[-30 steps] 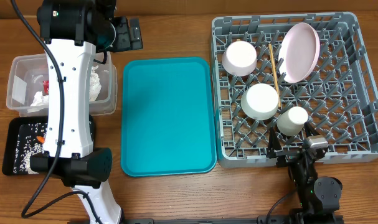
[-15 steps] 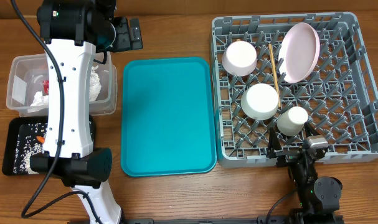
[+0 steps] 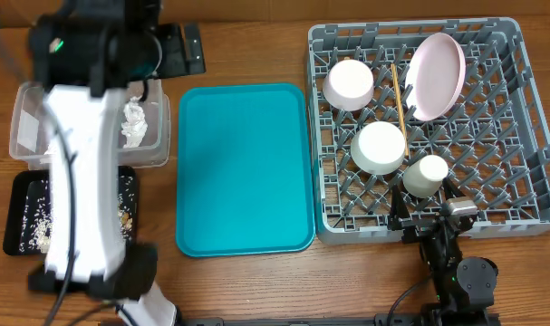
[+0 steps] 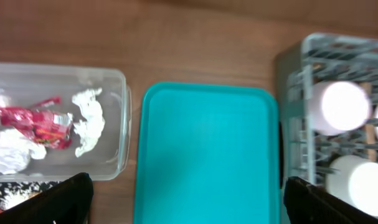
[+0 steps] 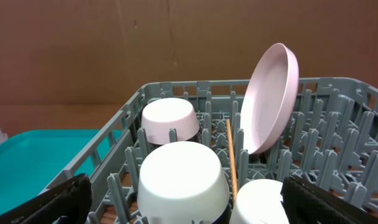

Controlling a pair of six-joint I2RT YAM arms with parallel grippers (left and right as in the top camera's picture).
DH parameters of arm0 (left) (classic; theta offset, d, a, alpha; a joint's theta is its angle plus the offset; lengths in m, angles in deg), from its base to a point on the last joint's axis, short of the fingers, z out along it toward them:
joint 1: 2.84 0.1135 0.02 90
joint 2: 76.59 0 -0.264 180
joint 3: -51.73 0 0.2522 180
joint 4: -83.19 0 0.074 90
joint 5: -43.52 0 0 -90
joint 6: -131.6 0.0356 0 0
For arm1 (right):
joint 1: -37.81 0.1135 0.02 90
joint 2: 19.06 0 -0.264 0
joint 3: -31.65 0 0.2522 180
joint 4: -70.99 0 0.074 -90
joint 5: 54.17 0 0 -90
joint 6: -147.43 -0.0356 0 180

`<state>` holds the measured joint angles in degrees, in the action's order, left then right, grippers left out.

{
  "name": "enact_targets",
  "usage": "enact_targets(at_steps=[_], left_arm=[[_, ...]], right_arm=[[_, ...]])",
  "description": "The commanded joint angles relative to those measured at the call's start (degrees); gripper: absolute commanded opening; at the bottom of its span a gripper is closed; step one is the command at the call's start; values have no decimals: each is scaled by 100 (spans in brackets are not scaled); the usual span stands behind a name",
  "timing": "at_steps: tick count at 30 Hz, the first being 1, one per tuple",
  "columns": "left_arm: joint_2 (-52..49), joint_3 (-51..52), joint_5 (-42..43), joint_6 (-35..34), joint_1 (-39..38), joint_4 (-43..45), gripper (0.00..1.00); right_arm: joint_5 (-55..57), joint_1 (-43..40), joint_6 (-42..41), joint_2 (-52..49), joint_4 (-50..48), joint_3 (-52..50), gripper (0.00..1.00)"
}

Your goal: Sort waste into correct bins and load items into the dishwasher

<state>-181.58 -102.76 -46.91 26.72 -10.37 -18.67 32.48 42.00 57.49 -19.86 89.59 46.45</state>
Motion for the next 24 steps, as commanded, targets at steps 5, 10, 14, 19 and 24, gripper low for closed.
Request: enact_targets(at_steps=[5,10,14,19,24], left_arm=[[1366,-111,24,-57,-22,4,100],[1993,-111,24,-57,-22,2,100],[2400,-111,22,-55,-22,-109,100],[2833,-111,13,-52,-20,-514,100],[3178,-76,-15,-57,98,-739,100]], right_arm=[[76,31,42,63,-22,-59,100],[76,31,39,63,-22,-59,100],[76,31,39,63,-22,-59,100],[76,31,39,63,-22,-59,100],[76,31,42,63,-20,-59,100]])
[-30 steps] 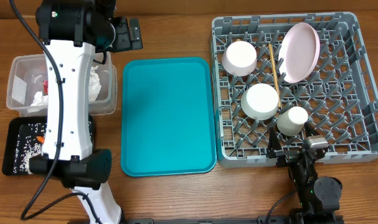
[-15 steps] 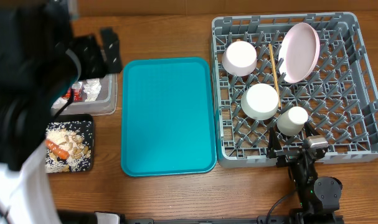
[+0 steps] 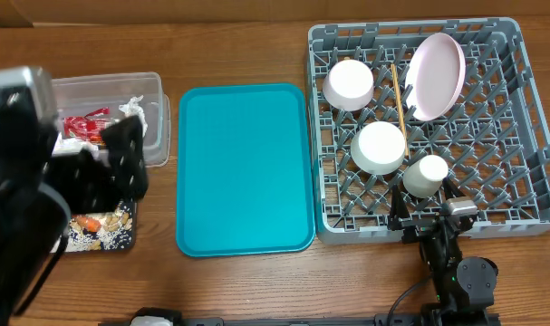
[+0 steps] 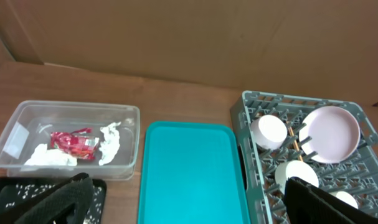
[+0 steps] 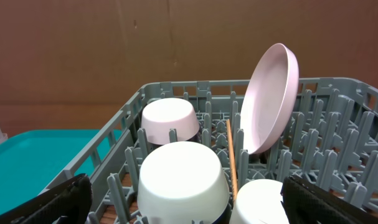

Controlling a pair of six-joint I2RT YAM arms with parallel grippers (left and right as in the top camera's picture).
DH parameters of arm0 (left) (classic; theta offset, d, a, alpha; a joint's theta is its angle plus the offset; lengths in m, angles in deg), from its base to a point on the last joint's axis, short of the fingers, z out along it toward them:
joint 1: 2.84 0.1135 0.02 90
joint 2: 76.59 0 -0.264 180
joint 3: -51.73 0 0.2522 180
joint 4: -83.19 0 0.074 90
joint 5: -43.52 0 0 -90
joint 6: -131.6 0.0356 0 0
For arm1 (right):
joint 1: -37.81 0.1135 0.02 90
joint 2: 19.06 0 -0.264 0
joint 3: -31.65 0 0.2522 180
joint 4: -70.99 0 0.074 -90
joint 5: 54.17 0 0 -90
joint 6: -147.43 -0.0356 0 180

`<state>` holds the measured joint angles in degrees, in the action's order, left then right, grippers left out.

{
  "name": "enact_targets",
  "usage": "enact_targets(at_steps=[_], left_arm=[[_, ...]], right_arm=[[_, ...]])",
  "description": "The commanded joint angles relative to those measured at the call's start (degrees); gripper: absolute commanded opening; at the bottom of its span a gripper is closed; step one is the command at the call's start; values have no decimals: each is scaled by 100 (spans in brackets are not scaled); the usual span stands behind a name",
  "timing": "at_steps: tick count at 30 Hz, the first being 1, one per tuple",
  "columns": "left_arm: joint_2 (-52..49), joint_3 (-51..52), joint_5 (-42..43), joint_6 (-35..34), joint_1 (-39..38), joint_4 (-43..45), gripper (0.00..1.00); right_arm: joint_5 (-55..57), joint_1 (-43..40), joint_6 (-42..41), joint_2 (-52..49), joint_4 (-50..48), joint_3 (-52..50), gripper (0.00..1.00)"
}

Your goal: Sort waste into correct bins and load items into the dishwasher

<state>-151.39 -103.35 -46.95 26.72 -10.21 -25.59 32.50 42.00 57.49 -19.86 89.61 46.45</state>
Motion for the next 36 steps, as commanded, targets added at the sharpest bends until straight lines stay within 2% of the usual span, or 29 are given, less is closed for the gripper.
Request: enact_targets(at_steps=[1,7,14,36], left_arm=[[227,31,7,-59,116,-59,100],[776,817,184,-103,271,22,100],[1646,2717,199,-601,570,785,100],[3803,9184,199,-855,678,5748,100]], right_arm=[[74,31,39,63,-24,-59,100],[74,31,39,63,-24,-59,100],[74,31,39,63,-24,-59,100],[74,31,42,63,-24,-59,100]])
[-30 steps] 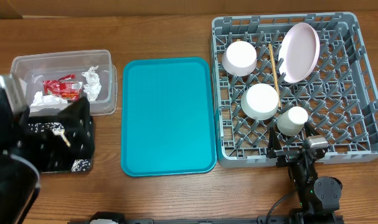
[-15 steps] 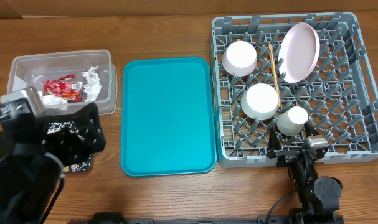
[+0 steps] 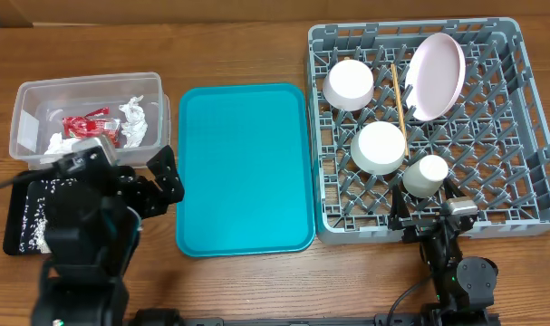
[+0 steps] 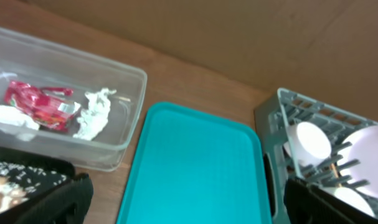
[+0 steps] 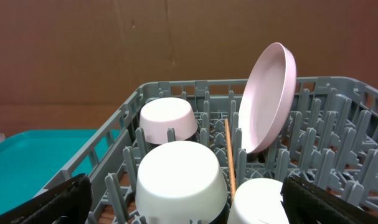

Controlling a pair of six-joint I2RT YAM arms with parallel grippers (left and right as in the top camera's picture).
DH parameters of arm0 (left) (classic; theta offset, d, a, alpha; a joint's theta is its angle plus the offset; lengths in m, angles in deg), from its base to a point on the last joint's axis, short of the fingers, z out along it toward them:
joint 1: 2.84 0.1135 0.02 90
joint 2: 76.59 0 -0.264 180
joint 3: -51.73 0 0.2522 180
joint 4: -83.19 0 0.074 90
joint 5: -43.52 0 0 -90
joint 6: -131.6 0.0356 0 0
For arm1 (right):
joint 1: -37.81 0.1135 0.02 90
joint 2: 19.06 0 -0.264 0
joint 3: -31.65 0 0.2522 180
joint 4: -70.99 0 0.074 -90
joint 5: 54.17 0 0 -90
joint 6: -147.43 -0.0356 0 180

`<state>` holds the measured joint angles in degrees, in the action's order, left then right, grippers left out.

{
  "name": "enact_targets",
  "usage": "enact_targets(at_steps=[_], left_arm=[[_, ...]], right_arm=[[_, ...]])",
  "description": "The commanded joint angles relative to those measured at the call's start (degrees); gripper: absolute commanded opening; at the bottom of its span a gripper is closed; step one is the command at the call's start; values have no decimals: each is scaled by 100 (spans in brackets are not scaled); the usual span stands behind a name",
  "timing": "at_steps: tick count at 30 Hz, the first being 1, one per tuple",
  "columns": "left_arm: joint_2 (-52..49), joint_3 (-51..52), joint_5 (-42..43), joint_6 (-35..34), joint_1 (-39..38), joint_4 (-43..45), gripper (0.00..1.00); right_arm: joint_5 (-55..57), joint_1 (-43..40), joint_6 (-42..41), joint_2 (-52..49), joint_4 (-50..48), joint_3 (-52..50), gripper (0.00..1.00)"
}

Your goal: Sort waste into correct bins and load items into the dishwasher

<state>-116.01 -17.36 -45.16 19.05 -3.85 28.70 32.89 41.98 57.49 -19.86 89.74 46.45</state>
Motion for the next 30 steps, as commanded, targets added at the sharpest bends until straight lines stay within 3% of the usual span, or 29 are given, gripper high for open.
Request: enact_targets(at_steps=[1,14,30], left_arm=[[356,846,20,-90,42,542,100],[1408,3659,17,-236,39,3036,100],[2098,5143,-195,-234,42,4096,100]], right_arm=[[35,33,39,63,-37,-59,100],[35,33,39,63,-35,-59,100],[35,33,39,63,-37,-59,100]])
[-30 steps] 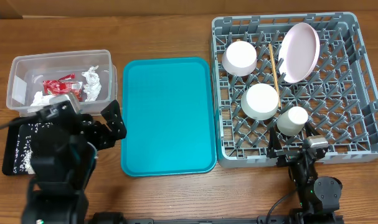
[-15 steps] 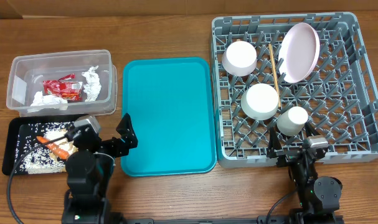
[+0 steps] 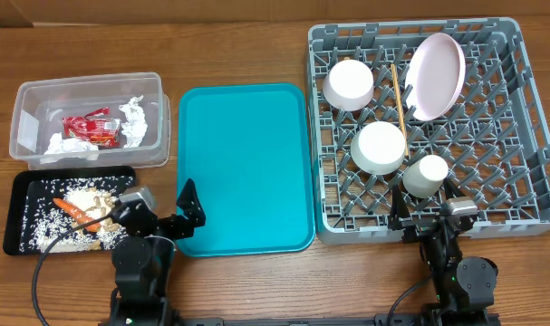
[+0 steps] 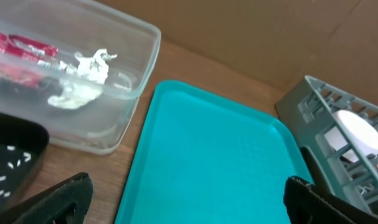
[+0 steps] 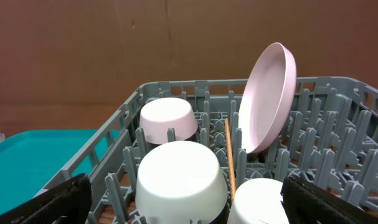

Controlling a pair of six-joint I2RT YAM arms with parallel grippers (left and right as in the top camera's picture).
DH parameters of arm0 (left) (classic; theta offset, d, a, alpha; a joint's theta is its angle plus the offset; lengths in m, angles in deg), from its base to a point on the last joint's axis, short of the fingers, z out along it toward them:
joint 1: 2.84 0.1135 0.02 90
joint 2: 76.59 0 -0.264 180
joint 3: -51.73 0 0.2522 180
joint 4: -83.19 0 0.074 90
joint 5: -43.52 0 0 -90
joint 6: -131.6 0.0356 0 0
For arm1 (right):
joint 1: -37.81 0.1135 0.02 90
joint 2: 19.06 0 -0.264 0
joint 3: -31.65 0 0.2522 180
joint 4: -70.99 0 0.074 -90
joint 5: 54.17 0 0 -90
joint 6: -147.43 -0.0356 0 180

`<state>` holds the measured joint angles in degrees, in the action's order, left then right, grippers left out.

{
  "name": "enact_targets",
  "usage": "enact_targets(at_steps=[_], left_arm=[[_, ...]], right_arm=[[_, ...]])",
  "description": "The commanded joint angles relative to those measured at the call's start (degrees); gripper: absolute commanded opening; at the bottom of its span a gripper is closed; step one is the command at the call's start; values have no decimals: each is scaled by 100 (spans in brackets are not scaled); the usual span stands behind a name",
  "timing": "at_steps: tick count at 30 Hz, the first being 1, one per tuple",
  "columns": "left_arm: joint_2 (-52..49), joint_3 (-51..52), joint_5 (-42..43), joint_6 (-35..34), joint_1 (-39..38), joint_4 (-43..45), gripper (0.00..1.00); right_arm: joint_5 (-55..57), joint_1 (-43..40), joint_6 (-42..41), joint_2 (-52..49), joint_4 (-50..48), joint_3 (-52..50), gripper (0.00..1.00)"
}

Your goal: Sort waste into correct bins and load items into the dishwasher

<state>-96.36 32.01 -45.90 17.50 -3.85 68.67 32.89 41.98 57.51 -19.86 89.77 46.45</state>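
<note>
The grey dish rack (image 3: 537,54) holds a pink plate (image 3: 436,77), two upturned white bowls (image 3: 349,84) (image 3: 378,148), a white cup (image 3: 425,175) and a wooden chopstick (image 3: 397,95). A clear bin (image 3: 162,118) contains a red wrapper (image 3: 86,127) and crumpled tissues. Rice and food scraps lie in a black tray (image 3: 16,217). The teal tray (image 3: 243,167) is bare. My left gripper (image 4: 189,208) is open low over the teal tray's near left corner. At the rack's front edge my right gripper (image 5: 185,199) is open, facing the nearer bowl (image 5: 179,177).
Both arms sit folded at the table's front edge. The teal tray lies between the bins on the left and the rack on the right. Brown cardboard stands behind the table.
My left arm has dropped lower and folded back to the front edge, uncovering the black tray. Its gripper stays open. The right arm has not moved.
My left arm was stretched over the clear bin with its gripper open. Then it was raised high over the bins, then lower beside the black tray, and now rests folded at the front edge. The right arm stayed still at the rack throughout.
</note>
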Motion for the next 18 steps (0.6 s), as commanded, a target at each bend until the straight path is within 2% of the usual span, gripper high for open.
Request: enact_targets(at_steps=[1,9,18], left_arm=[[177,264,-120,-79,42,122,100],[782,568,-267,22,42,-177,100],[1366,568,-164,896,35,-354,100]], right_arm=[[35,33,37,63,-39,-59,100],[35,33,37,63,-39,-59,100],[35,33,37,63,-37,-59,100]])
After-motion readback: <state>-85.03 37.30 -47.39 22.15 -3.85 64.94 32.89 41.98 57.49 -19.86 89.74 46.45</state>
